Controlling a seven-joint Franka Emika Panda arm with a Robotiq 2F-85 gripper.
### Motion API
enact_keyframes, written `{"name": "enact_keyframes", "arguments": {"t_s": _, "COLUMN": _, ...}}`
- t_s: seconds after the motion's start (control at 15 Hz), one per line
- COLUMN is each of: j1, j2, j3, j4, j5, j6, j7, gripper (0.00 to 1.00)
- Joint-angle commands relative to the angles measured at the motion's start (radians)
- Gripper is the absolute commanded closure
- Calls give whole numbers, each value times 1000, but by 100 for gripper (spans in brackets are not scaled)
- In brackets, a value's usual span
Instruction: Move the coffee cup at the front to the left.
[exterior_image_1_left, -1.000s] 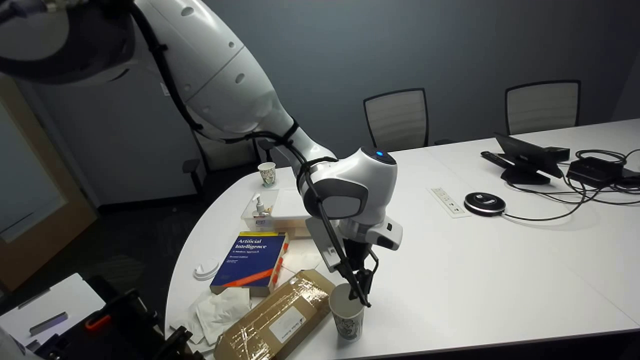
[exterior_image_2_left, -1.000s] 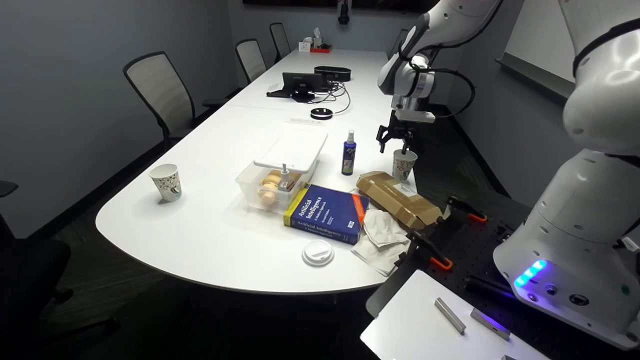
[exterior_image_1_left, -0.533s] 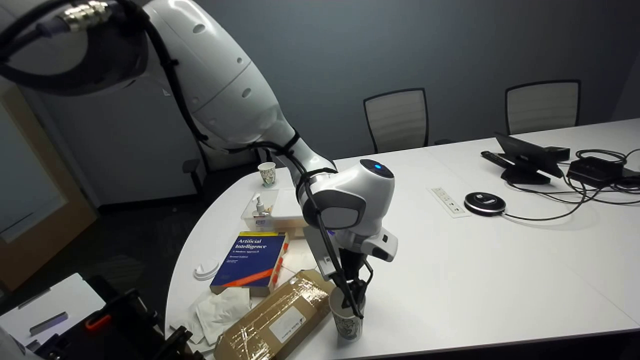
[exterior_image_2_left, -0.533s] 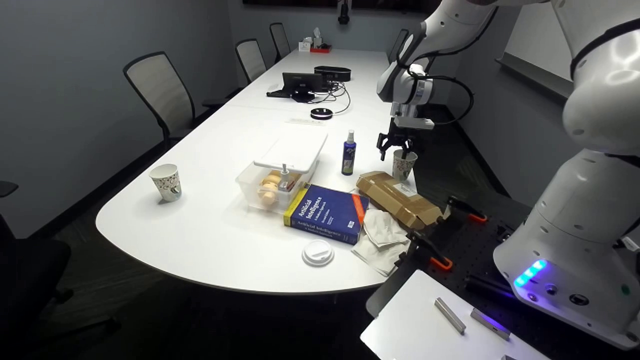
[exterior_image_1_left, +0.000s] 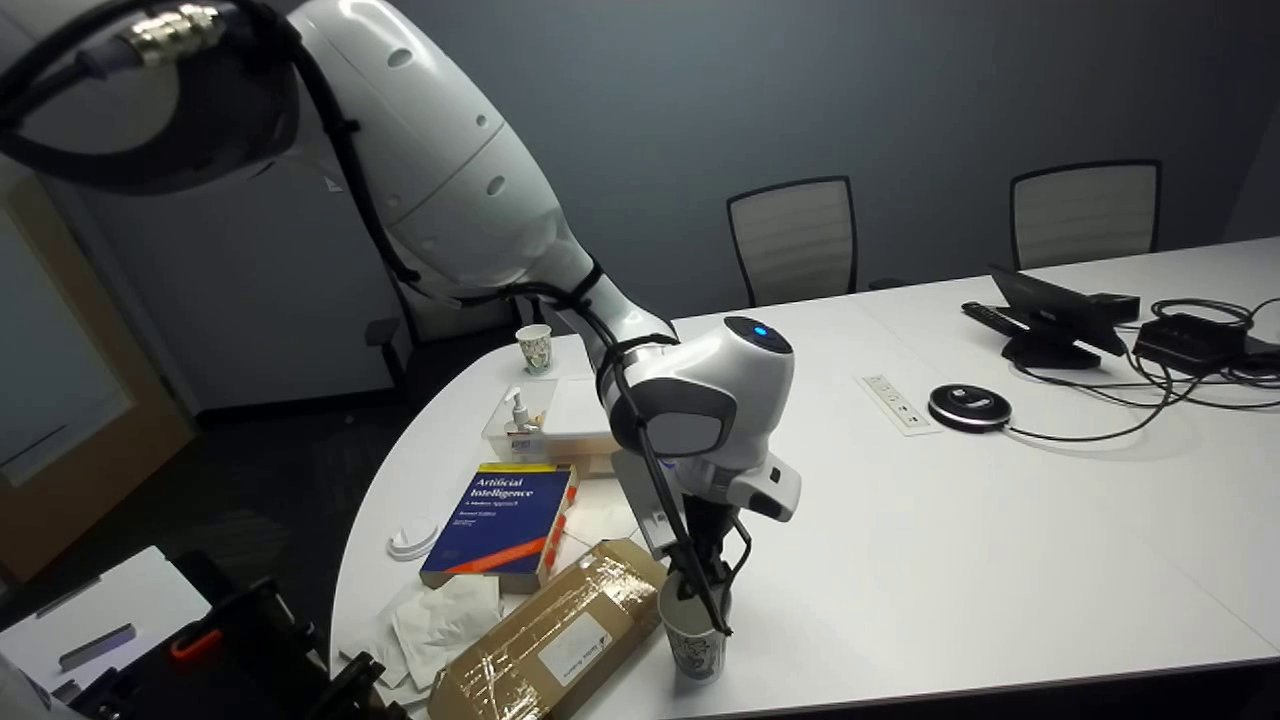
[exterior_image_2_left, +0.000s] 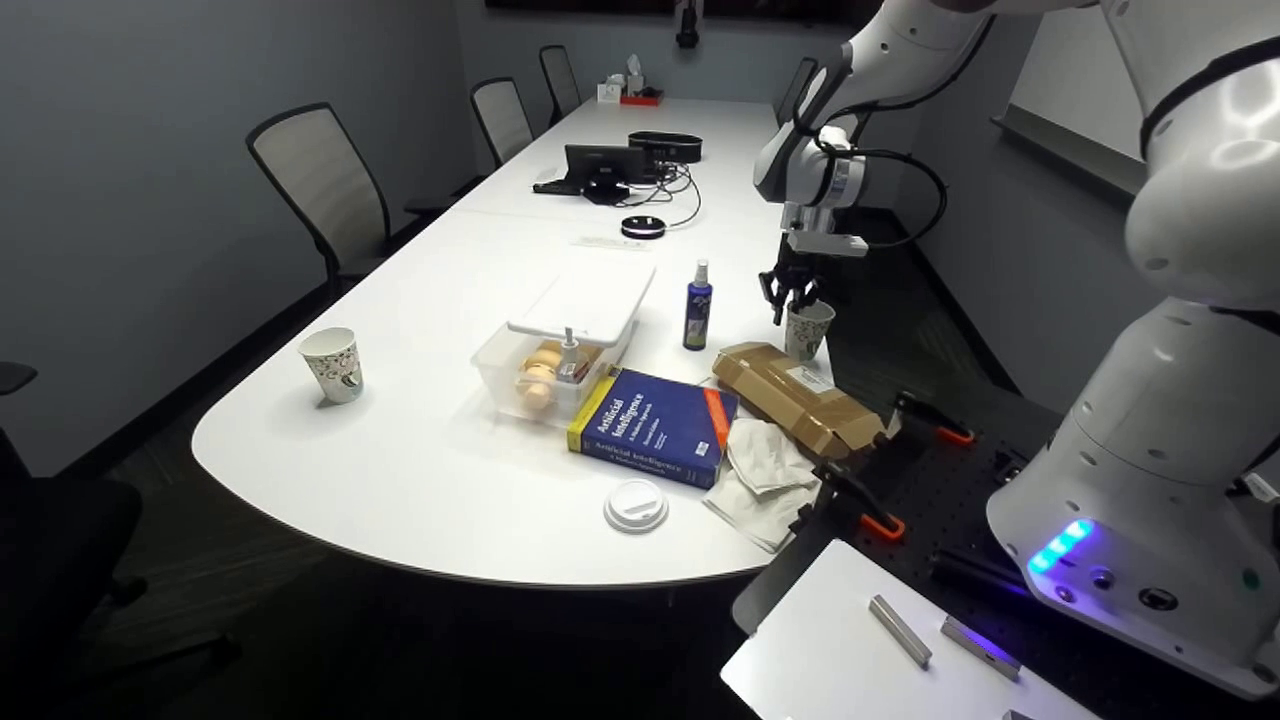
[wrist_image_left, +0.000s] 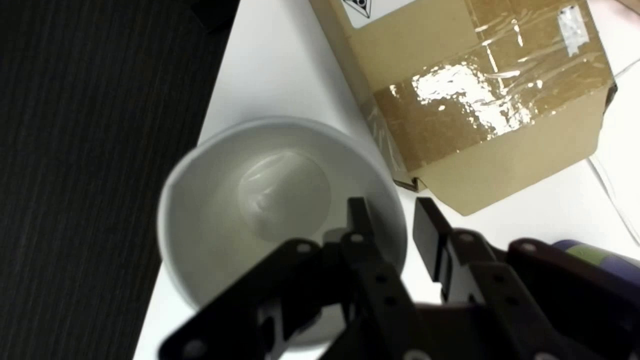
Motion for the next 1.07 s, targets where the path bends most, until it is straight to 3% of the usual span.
{"name": "enact_keyframes", "arguments": {"t_s": 0.0, "j1": -2, "j2": -8, "j3": -8, "j4": 20, "j5": 14, "j6": -39, "j7": 27, "gripper": 99}}
{"name": "enact_keyframes", "arguments": {"t_s": 0.53, "j1": 32, "j2": -97, "j3": -31, "j4": -40, "j5": 3, "j6": -17, "j7": 80, "gripper": 99}}
{"name": "enact_keyframes", "arguments": {"t_s": 0.73, "j1": 113, "j2": -212, "j3": -88, "j4": -118, "j5": -58, "j6": -1, "j7": 179, "gripper": 99}}
{"name": "enact_keyframes", "arguments": {"t_s": 1.0, "j1": 256, "j2": -377, "j3": -186, "j4": -213, "j5": -219, "j6": -93, "j7": 378, "gripper": 99}}
